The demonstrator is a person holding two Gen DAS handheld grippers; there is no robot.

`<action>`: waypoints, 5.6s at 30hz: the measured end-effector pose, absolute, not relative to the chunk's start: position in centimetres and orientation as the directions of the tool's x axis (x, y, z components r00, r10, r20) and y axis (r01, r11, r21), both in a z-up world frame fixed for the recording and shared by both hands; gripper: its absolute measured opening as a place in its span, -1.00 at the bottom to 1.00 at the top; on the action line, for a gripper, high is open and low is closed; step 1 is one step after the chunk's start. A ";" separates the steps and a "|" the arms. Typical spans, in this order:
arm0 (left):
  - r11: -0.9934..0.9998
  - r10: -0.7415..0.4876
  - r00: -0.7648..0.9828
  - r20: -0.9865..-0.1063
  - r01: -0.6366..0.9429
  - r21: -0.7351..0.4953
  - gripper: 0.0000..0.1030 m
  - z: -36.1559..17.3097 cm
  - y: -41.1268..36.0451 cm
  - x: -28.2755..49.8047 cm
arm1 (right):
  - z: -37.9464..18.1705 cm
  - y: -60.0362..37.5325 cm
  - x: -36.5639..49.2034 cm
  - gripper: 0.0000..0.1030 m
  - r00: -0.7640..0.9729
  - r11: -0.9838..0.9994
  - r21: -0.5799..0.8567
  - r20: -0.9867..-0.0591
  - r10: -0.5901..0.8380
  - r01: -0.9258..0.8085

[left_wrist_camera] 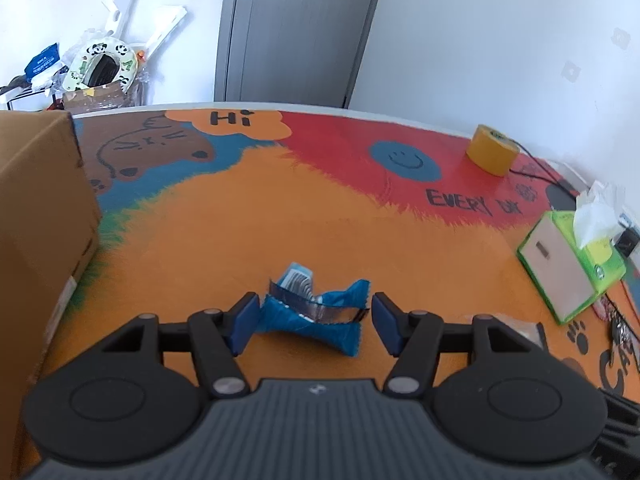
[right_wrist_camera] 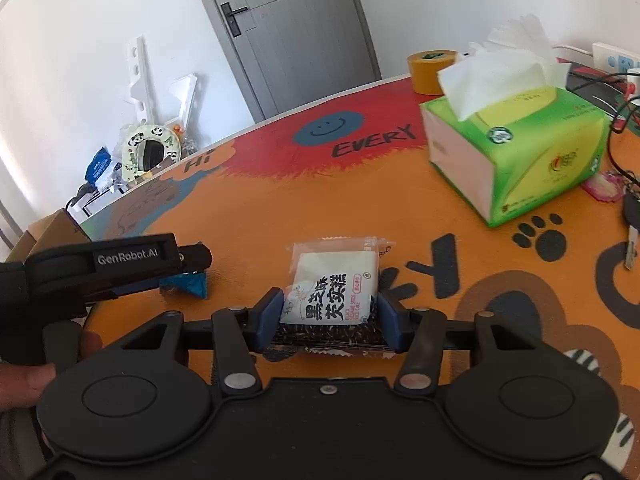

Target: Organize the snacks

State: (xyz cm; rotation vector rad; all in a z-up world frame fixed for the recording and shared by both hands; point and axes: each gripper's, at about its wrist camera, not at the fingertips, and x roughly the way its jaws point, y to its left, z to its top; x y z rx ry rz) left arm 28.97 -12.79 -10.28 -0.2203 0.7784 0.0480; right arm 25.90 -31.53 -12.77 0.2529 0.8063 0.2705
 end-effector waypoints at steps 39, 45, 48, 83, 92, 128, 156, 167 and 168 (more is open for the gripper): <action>0.956 -0.049 0.827 -0.560 -0.124 -0.267 -0.37 -3.8 -7.5 22.4 | -8.9 -28.5 23.1 -0.10 0.724 0.915 0.358 -0.580 0.373 -0.185; 0.955 -0.037 0.847 -0.530 -0.125 -0.267 -0.37 -2.2 -6.1 20.6 | -7.0 -26.9 22.4 -0.11 0.742 0.906 0.362 -0.542 0.394 -0.217; 0.954 -0.028 0.856 -0.517 -0.132 -0.270 -0.37 -1.6 -5.1 19.8 | -6.4 -26.1 22.1 -0.10 0.745 0.898 0.371 -0.525 0.412 -0.235; 0.911 0.097 0.830 -0.550 -0.296 -0.287 -0.33 -1.0 10.0 12.9 | -1.9 -12.4 20.4 -0.10 0.661 0.797 0.358 -0.446 0.603 -0.486; 0.888 0.131 0.840 -0.526 -0.335 -0.314 0.13 -0.2 12.6 11.7 | -1.7 -8.9 19.7 -0.10 0.606 0.763 0.344 -0.466 0.645 -0.547; 0.924 0.071 0.821 -0.566 -0.268 -0.272 0.88 0.6 10.2 7.6 | -0.7 -15.2 14.6 0.49 0.673 0.837 0.320 -0.498 0.547 -0.443; 0.990 0.004 0.868 -0.496 -0.074 -0.121 1.00 3.5 0.5 2.5 | 2.7 -24.7 7.8 1.00 0.771 0.898 0.263 -0.463 0.438 -0.353; 0.996 0.019 0.871 -0.490 -0.058 -0.063 1.00 4.6 -0.3 0.8 | 3.7 -25.6 6.1 1.00 0.781 0.901 0.249 -0.451 0.432 -0.355; 0.996 0.022 0.871 -0.490 -0.061 -0.063 1.00 4.7 -0.2 0.8 | 3.8 -25.5 6.0 1.00 0.781 0.901 0.248 -0.450 0.433 -0.357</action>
